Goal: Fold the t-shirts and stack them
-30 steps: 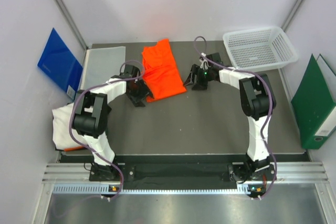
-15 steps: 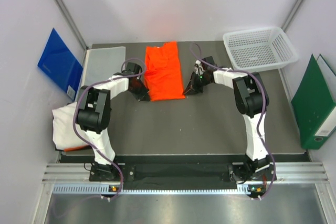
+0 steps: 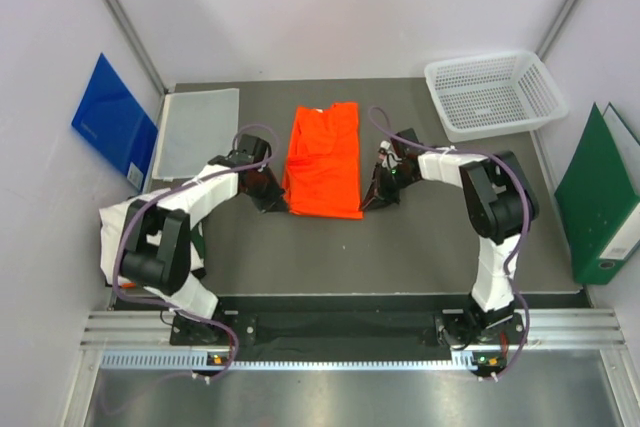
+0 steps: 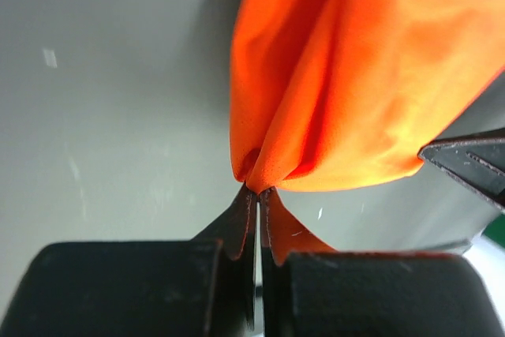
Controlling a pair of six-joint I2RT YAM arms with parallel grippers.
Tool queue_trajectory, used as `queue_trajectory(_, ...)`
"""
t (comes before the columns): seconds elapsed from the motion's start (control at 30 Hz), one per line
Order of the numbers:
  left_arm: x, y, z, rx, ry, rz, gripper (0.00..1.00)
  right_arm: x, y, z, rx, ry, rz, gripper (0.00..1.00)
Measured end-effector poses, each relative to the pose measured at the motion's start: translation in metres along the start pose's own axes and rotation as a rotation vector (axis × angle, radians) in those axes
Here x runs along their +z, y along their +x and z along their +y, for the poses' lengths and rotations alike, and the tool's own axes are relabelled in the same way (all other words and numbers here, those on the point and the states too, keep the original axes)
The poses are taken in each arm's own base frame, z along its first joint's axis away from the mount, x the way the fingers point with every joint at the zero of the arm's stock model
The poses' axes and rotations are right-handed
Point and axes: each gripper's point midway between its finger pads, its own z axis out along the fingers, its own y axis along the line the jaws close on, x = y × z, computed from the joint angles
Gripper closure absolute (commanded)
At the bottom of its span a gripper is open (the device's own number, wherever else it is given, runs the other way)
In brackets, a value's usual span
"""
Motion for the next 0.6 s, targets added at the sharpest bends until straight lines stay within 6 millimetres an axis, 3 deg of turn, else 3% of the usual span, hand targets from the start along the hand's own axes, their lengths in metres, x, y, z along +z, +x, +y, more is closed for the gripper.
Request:
queue_trajectory(0.17, -0.029, 0.021, -0.003, 0.029, 0.021, 0.014, 1.0, -0.022, 0.025, 0.013, -0.023, -0.012, 0.006, 1.0)
queue_trajectory(0.3, -0.049, 0.022, -0.008, 0.034, 0.03, 0.007, 1.0, -0.044, 0.026, 0.036, -0.063, -0.045, -0.02, 1.0)
queue_trajectory(0.47, -0.075, -0.003, -0.045, 0.076, 0.094, -0.054, 1.0, -0.067, 0.007, 0.068, -0.113, -0.077, -0.061, 1.0)
queue_trajectory(0.6, -0.082, -0.028, -0.076, 0.111, 0.145, -0.103, 1.0, -0.09, -0.028, 0.101, -0.193, -0.116, -0.142, 1.0)
